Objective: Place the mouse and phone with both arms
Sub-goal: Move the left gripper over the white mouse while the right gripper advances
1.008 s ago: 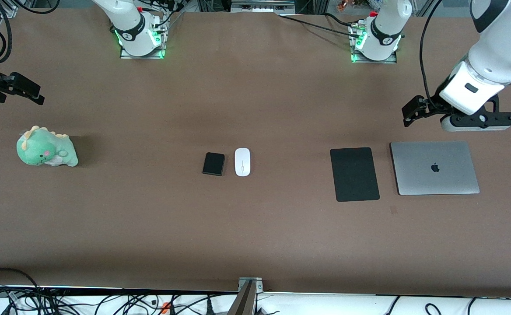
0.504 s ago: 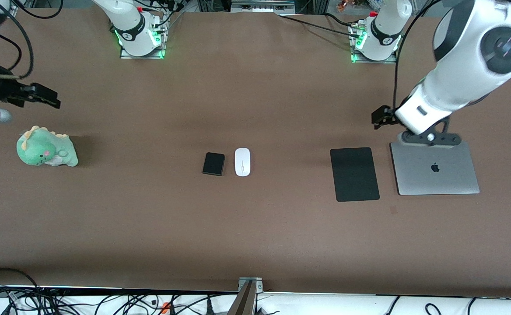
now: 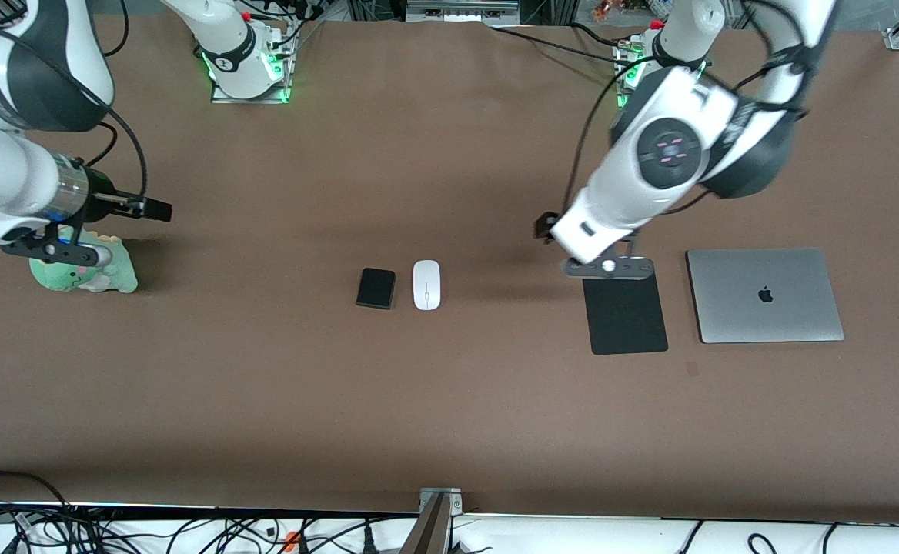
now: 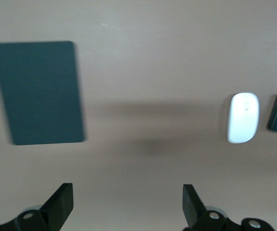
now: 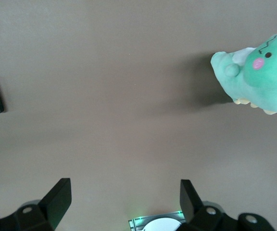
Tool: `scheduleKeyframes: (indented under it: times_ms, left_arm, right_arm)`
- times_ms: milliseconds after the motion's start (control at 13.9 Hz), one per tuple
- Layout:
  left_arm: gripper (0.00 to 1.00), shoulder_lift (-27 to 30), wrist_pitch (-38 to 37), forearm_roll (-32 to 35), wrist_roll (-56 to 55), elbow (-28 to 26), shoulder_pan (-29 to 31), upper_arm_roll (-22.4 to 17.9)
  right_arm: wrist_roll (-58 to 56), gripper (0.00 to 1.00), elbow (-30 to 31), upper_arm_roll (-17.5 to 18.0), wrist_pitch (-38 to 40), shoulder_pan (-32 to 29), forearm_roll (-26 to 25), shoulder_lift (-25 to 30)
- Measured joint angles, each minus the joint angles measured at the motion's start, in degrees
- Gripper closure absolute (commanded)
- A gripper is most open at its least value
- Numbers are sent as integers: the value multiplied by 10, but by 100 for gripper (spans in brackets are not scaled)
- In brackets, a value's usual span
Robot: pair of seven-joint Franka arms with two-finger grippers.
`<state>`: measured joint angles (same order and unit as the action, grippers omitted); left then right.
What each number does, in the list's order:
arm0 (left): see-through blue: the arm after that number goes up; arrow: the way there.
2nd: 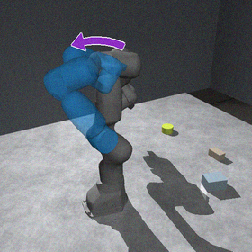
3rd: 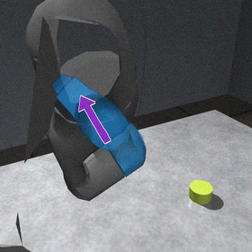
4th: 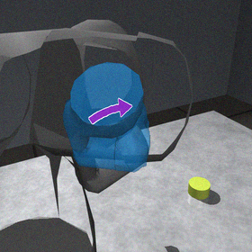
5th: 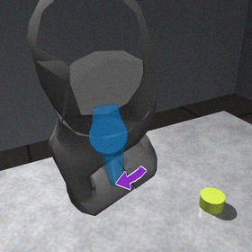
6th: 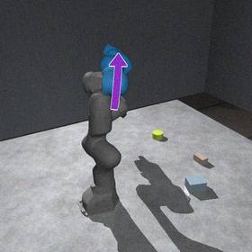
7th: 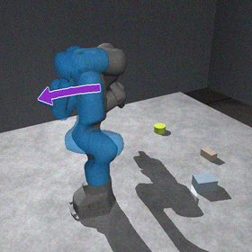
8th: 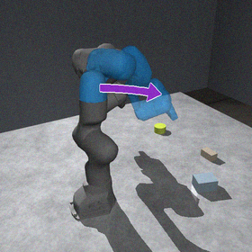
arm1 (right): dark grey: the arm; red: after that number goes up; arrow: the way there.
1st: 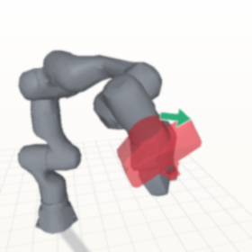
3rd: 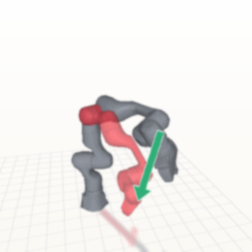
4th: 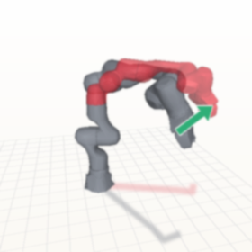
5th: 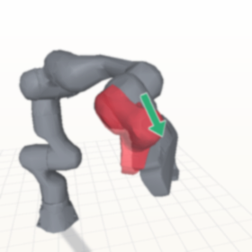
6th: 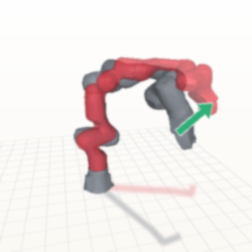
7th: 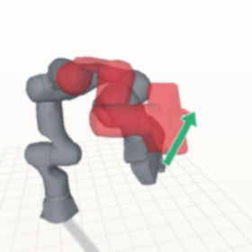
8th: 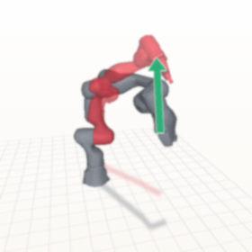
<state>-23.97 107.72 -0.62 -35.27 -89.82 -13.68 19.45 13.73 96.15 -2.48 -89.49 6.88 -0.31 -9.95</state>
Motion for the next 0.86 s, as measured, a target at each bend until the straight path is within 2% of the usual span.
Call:
scheduleKeyframes:
  times_ms: [144, 288, 504, 792, 864]
  left_arm:
    - [0, -52, 53, 0, -65, 21, -41, 0]
    - [0, -114, 100, 0, -121, 67, -81, -3]
    - [0, -187, 166, 1, -144, 117, -132, -23]
    - [0, -246, 224, 3, -146, 138, -235, -110]
    - [0, -259, 229, 3, -149, 150, -252, -121]
  right_arm:
    - [0, 0, 0, 0, 0, 0, 9, -6]
    - [12, 0, 0, -1, 0, 0, 16, -9]
    - [34, 0, 0, -1, 0, 1, 18, -9]
    - [54, 0, 0, 0, 0, 15, 19, -9]
    - [56, 0, 0, 0, 0, 16, 19, -9]
